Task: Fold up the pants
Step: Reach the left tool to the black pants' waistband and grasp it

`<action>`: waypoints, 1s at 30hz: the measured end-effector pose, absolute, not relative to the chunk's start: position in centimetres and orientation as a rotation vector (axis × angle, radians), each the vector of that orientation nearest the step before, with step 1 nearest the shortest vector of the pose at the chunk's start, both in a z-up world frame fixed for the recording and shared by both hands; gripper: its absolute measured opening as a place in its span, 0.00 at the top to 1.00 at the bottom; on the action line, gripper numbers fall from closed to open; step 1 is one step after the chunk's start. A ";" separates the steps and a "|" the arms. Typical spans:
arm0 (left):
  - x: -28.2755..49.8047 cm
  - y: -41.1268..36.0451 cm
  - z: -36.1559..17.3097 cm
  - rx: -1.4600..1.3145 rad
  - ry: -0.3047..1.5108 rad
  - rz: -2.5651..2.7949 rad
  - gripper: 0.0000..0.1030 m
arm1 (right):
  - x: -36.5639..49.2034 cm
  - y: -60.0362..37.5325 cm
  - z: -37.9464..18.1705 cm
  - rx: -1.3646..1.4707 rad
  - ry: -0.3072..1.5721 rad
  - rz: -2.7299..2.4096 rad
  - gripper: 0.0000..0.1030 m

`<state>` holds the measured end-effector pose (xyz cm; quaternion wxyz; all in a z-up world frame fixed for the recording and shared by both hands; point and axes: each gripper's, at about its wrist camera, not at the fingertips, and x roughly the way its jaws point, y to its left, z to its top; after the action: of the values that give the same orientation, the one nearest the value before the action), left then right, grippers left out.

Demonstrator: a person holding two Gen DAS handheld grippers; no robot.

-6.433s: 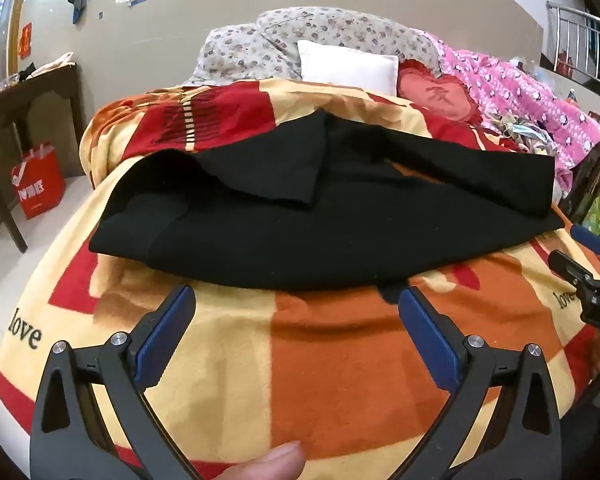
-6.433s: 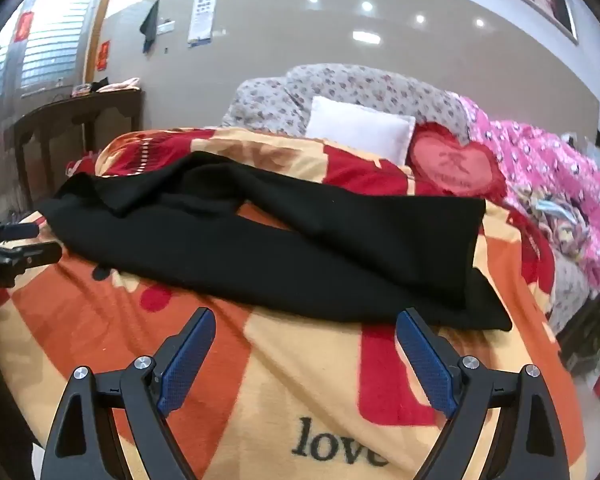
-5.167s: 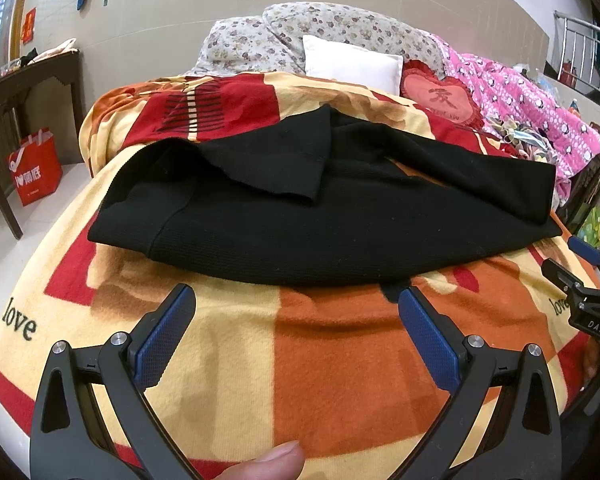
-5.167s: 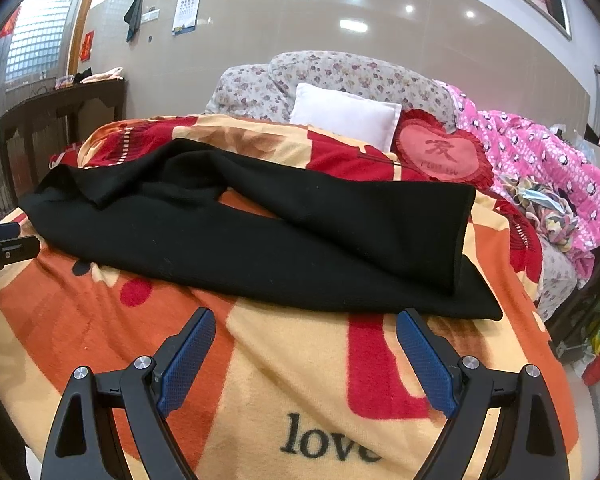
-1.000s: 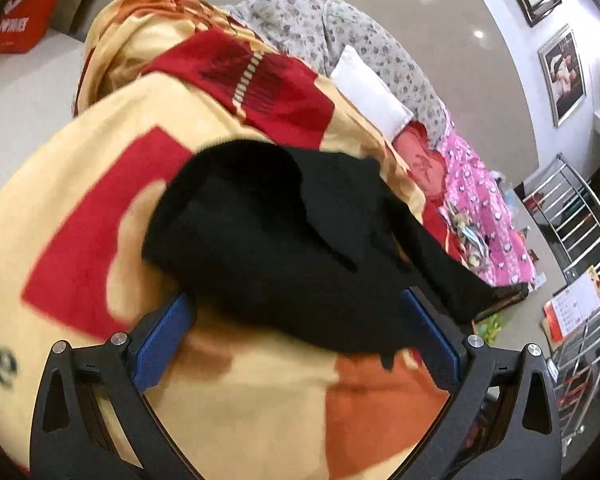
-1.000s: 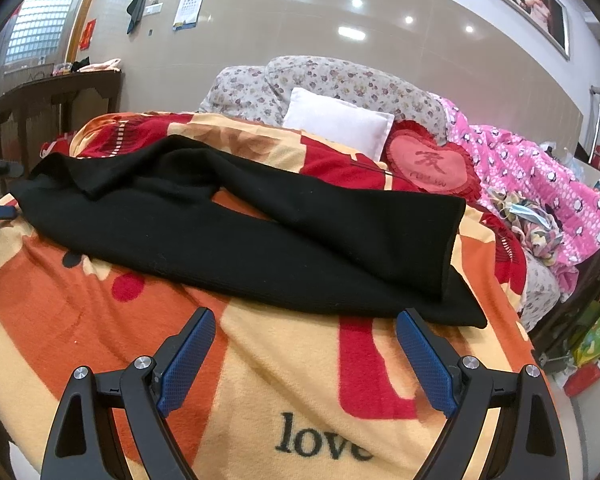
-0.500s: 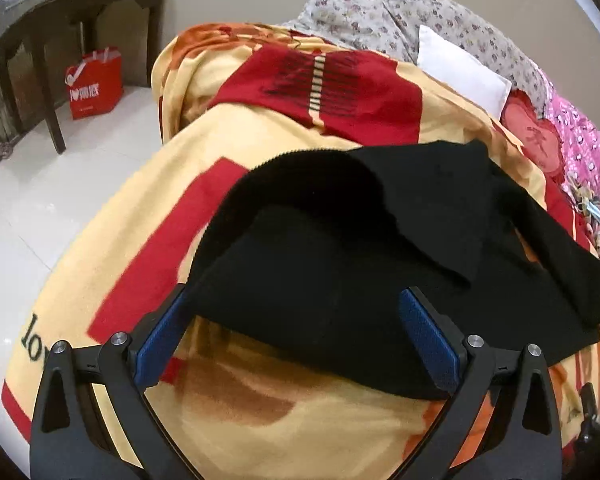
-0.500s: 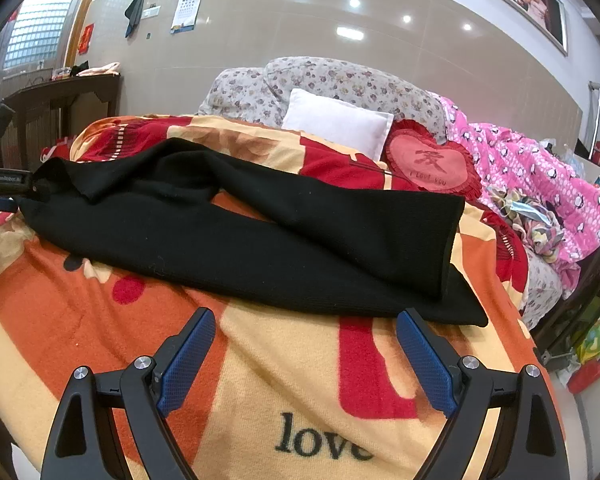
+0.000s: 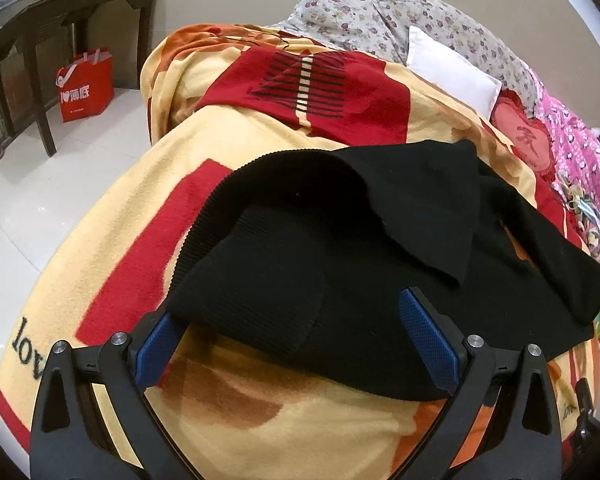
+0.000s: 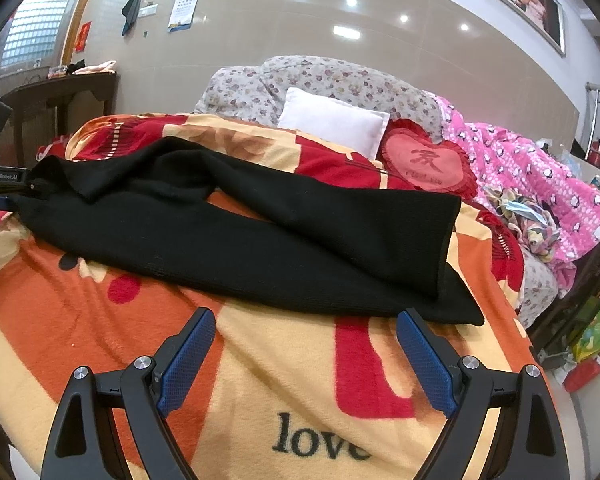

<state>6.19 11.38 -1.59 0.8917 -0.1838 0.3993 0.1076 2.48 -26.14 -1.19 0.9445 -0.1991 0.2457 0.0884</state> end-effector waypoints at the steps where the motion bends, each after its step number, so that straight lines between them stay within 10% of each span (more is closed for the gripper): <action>1: 6.2 11.4 -1.6 -0.382 0.828 0.222 0.01 | 2.5 -26.1 -1.2 -0.406 0.501 0.179 0.12; 12: 5.0 12.4 -0.8 -0.442 0.718 0.182 0.04 | 3.1 -30.8 0.4 -0.167 0.474 0.119 0.16; 16: 4.7 12.7 -0.4 -0.445 0.681 0.170 0.25 | 2.9 -38.5 2.0 0.125 0.426 -0.056 0.20; 20: 4.8 13.2 -0.7 -0.489 0.690 0.191 0.72 | 3.5 -44.8 1.7 0.418 0.466 -0.069 0.35; 30: 4.8 13.1 -0.9 -0.492 0.693 0.201 0.79 | 11.6 -47.9 1.1 0.678 0.710 0.092 0.48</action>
<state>4.79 13.15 -0.93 0.9062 -0.2384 0.3355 0.0974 11.64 -47.87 1.10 0.8809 0.3255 0.3408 0.0443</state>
